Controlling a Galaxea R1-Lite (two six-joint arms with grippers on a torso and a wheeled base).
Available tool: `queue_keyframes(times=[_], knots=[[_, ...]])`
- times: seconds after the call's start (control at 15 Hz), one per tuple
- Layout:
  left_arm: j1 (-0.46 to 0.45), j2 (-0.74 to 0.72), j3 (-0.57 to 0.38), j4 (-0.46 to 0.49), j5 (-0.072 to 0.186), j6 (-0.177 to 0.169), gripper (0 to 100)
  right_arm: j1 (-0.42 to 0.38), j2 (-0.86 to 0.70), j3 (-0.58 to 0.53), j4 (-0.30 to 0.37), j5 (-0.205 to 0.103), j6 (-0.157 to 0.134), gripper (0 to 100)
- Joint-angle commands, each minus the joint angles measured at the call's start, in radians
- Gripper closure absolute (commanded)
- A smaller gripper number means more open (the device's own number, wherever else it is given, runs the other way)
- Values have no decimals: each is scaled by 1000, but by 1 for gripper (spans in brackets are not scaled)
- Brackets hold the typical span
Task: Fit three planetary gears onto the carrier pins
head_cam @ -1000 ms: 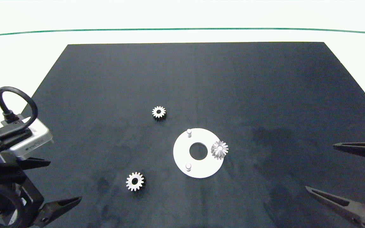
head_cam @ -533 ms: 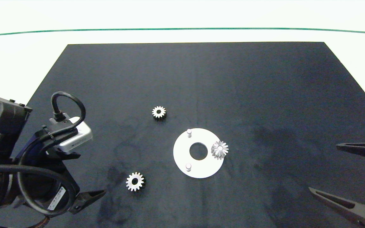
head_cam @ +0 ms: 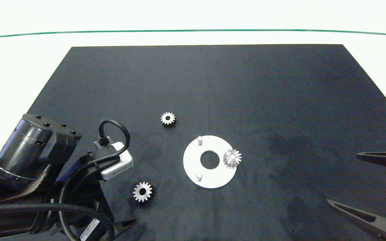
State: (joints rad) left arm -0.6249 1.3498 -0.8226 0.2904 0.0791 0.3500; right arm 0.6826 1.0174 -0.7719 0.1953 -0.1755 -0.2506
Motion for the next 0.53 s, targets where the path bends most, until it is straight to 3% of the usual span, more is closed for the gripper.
queue_keyframes(times=[0.07,0.2,0.53], knots=[[-33,84,-1,-65,5,-26,0,0,1,0,1,-1,-2,0],[-35,112,0,-114,7,-20,0,2,0,0,1,-1,-2,0],[-33,143,0,-123,7,-17,0,2,-3,0,3,1,-2,0]])
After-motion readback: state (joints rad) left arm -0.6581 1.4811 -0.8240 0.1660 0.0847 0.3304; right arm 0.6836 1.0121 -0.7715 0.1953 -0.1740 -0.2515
